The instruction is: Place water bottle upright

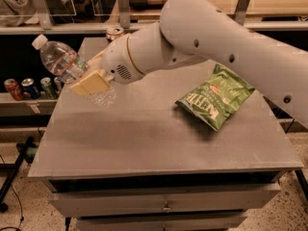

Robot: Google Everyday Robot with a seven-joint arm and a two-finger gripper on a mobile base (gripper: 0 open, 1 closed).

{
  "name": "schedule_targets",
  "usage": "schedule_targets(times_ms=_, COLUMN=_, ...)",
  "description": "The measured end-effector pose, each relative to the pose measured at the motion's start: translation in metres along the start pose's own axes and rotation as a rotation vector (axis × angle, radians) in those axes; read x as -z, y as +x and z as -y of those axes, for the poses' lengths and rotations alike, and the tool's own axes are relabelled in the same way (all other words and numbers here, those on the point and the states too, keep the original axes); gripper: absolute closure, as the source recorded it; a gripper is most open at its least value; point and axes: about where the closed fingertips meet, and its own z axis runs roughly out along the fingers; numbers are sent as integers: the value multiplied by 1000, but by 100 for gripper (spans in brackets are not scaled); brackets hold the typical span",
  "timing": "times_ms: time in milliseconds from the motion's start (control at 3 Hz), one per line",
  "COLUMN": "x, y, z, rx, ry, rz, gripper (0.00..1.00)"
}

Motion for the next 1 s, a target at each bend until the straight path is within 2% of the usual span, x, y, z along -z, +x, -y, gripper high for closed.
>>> schedule_targets(times_ms=1000, x=-29, y=-3, z=0, rx=-50, ry=59, rz=212, gripper=100)
